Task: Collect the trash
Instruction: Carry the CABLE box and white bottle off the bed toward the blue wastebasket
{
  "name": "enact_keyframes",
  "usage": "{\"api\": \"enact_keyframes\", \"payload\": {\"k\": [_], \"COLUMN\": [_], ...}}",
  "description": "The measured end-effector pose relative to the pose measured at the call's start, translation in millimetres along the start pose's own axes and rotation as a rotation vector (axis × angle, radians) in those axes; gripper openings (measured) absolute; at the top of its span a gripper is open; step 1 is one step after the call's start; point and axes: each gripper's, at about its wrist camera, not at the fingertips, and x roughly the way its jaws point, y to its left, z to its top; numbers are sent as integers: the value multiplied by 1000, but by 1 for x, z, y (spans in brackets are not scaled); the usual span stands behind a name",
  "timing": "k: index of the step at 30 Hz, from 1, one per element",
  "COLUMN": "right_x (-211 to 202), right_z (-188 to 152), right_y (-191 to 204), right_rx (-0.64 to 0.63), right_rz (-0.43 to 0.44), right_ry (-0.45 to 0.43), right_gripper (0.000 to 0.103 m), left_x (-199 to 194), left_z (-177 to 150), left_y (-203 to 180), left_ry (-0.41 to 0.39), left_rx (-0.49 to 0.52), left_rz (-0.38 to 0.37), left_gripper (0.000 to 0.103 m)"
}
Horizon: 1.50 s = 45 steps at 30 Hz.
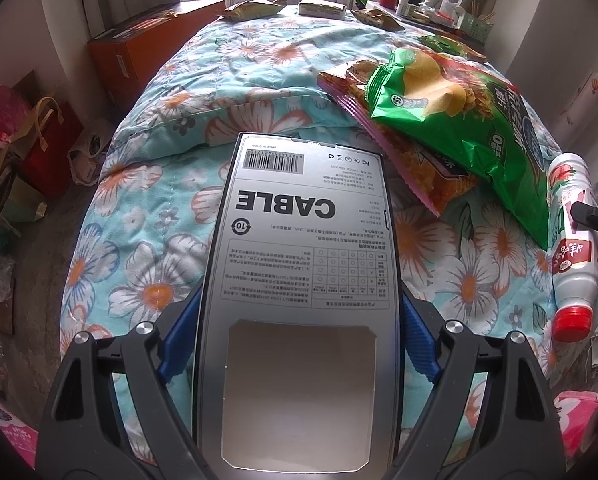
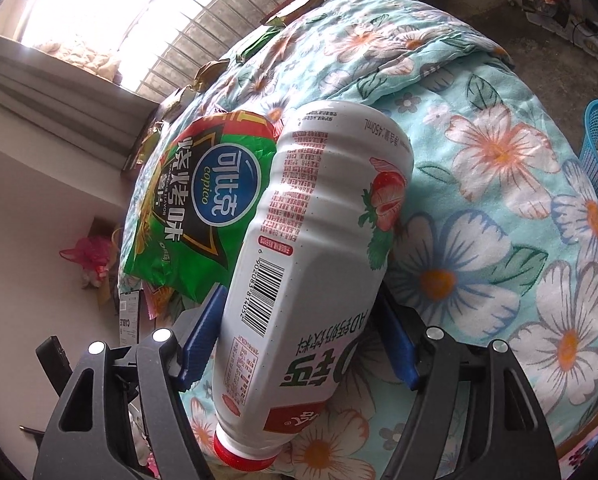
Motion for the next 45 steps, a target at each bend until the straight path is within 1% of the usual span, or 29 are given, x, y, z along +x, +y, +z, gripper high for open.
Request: {"api": "enact_keyframes", "payload": {"k": [9, 22, 45], "right_x": [-4, -12, -49], "right_z": [2, 4, 0], "right_y": [-10, -10, -8], "right_rx": [33, 32, 15], "right_rz": [52, 66, 146], "right_ry": [14, -2, -77], "right_gripper": [68, 66, 65], "left_x": [-6, -22, -70], "left_z": [0, 0, -1], "left_y": [0, 0, -14], "left_ry": [-22, -68, -190], "left_rx": [6, 10, 51], "left_rz": [26, 49, 92], "left_gripper": [81, 80, 80]}}
